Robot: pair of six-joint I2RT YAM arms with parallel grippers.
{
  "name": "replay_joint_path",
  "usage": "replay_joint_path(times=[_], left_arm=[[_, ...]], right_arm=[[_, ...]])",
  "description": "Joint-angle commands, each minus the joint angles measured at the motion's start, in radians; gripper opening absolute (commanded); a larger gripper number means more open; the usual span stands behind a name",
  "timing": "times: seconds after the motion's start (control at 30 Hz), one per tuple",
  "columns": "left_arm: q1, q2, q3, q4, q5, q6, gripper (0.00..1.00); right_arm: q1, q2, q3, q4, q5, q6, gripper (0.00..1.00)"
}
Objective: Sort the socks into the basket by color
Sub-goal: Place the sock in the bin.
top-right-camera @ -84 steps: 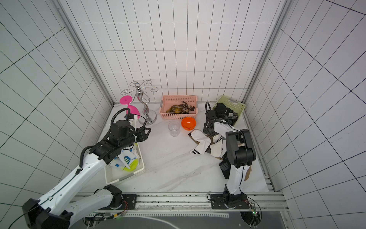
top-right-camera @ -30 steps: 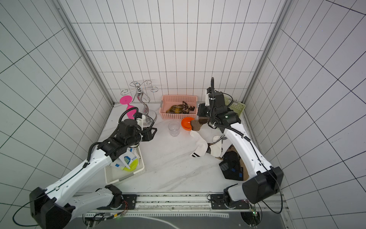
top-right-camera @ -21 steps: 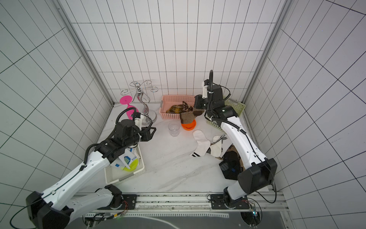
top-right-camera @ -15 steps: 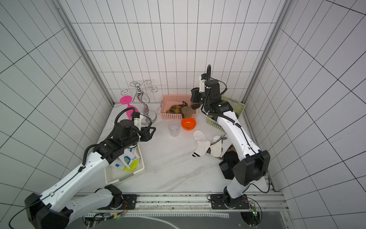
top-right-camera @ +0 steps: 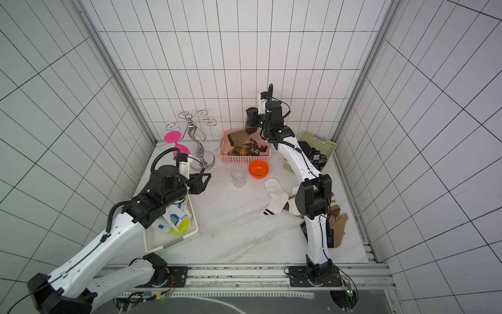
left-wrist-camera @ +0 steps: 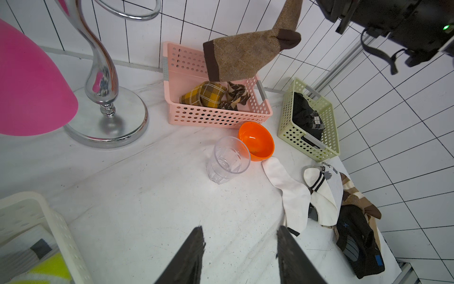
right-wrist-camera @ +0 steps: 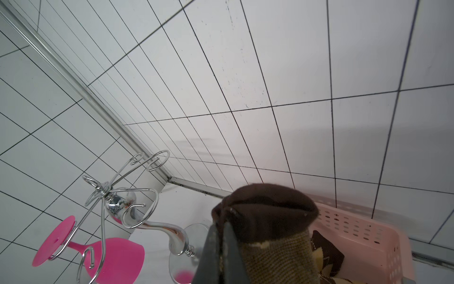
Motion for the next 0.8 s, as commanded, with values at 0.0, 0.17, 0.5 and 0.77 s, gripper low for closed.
replay_joint_path(times=[0.0, 0.17, 0.5, 0.77], left_arm=[[-0.004, -0.013, 0.026, 0.003, -0.027, 0.006, 0.5], [-0.004, 0.02, 0.053, -0.018, -0.04, 0.007, 0.5], [-0.005, 0.095, 0.082, -0.007, -0.051, 0.006, 0.5], [-0.004, 0.128, 0.093, 0.016, -0.03, 0.0, 0.5]], right_arm=[[-0.005, 0.095, 0.136, 0.124, -0.05, 0.04, 0.0], [-0.036, 0.279, 0.145, 0.282, -0.079, 0.114, 0.0], [-0.103, 0.499, 0.272, 0.287, -0.08, 0.153, 0.0], [-0.11, 0.488, 0.26, 0.276, -0.09, 0.139, 0.01]])
